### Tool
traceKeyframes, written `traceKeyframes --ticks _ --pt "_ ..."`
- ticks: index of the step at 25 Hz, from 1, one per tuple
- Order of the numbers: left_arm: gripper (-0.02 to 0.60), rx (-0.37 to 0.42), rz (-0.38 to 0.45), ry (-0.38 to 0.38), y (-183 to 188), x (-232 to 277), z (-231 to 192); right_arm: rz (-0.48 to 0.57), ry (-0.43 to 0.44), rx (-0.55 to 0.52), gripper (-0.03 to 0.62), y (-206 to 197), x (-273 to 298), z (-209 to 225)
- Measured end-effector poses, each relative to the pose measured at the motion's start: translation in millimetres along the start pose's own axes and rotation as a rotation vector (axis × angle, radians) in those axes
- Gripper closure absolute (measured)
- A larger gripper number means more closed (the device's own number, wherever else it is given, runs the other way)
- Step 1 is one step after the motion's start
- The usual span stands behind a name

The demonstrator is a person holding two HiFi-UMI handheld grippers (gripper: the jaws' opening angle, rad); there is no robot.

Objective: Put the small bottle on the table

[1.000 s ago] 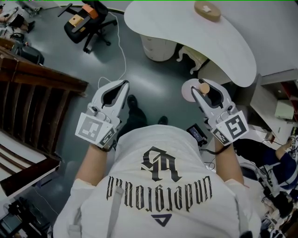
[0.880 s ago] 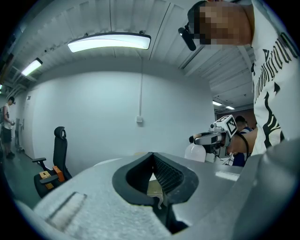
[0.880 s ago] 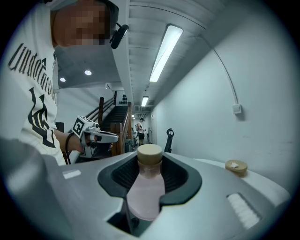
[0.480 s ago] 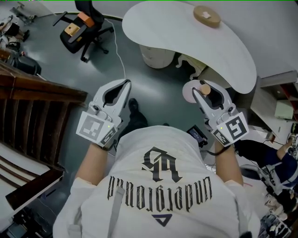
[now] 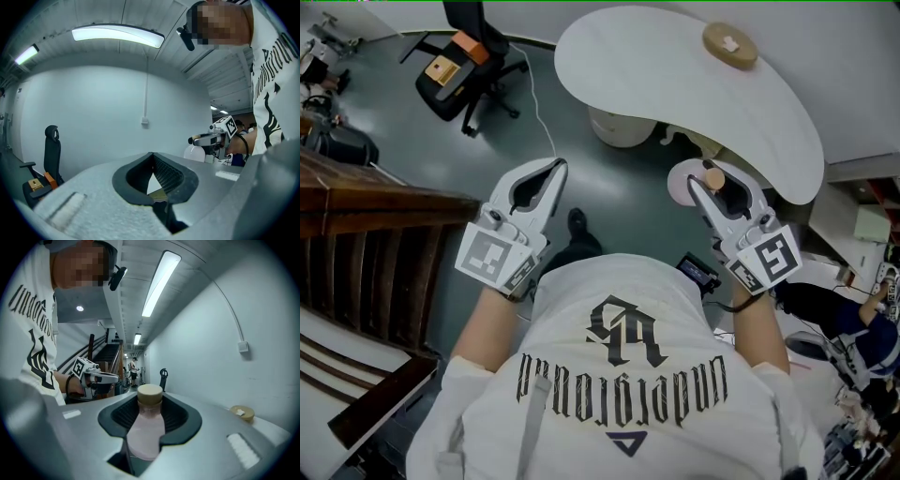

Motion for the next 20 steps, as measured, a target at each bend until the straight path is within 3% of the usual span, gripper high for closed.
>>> traceKeyframes --ticks 16,20 --pt "0.575 -0.01 0.009 -0.094 14.2 -15.9 -161.6 -0.004 -0.113 -0.026 0.459 37.8 150.5 -11.2" --pt "0.575 0.002 0.011 -0.108 22.0 -17.2 -175.7 -0.002 -0.13 -0.026 0.459 44.2 161.7 -13.0"
Point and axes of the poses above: the fingertips, and each gripper's own axes: x forward along the fingers, z to its right, y out of its top, the point moved 1 cm from there along -x, backward along the fingers, and after that the axes turned 2 degrees about -x, right-handed, at the moved point
